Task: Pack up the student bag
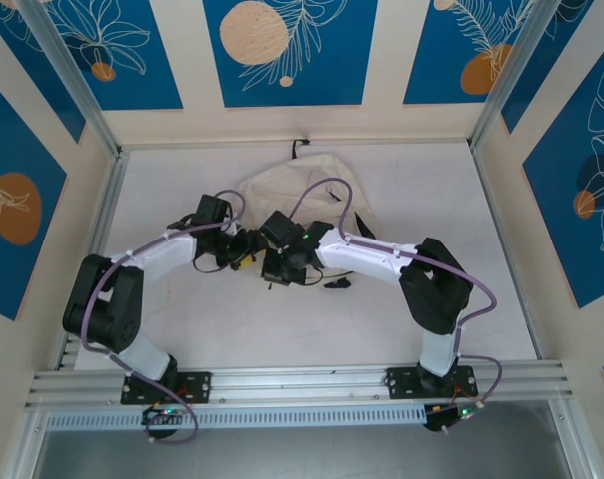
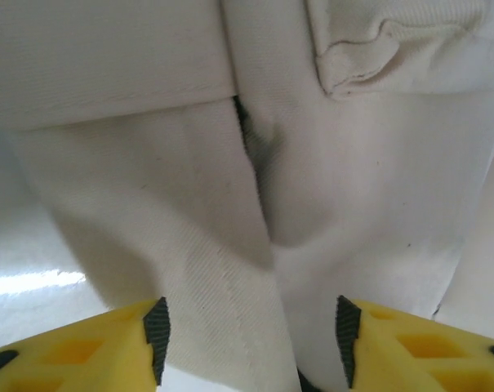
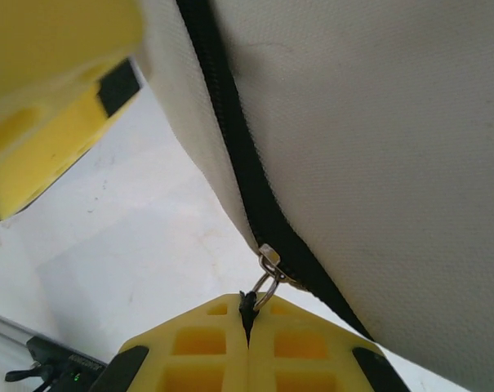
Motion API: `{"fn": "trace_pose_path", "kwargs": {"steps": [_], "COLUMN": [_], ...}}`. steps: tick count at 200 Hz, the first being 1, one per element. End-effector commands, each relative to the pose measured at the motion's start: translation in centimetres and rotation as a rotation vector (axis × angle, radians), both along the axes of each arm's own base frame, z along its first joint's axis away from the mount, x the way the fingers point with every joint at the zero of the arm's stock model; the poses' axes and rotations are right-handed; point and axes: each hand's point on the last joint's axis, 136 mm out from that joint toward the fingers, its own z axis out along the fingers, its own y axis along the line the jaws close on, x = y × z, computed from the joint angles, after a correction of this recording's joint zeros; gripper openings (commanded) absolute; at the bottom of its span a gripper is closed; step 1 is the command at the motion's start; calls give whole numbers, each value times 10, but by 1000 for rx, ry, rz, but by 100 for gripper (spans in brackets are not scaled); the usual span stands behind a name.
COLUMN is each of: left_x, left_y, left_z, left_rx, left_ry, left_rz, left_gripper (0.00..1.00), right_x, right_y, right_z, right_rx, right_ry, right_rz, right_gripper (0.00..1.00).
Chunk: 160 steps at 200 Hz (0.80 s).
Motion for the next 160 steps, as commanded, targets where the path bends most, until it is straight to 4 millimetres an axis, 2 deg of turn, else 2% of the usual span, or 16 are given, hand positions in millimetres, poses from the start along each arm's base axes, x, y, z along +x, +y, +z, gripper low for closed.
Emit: {"fn": "trace_pose_path", "kwargs": {"steps": [1,28,47,69,103,136,160], "left_x": [2,0,0,3,11,20,24], "left_y": [-9,-10,-7,-1,4,8,11], "left_z": [-2,-11,-16,-21,-28,-29,-28], "left_rx": [2,9,29,70,119,157,181], "left_ry": [2,19,22,8,-25,-49,-61], "left_rz": [-27,-26,-21,-7,1,6,7], "left_gripper": [53,42,30,18,3,0,0], "right_x": [-7,-2,-3,-8,-20,-25,-27], "right_y": [15,19,16,3,-31,-65,-81], "right_z": [10,9,8,5,0,-5,-5], "right_rx": [83,89,71,5,-139,-302,-377], "right_ry": [22,19,29,41,70,75,66], "right_rz": [55,50,46,29,-21,-78,-105], "right_gripper": [0,0,0,0,0,0,0]}}
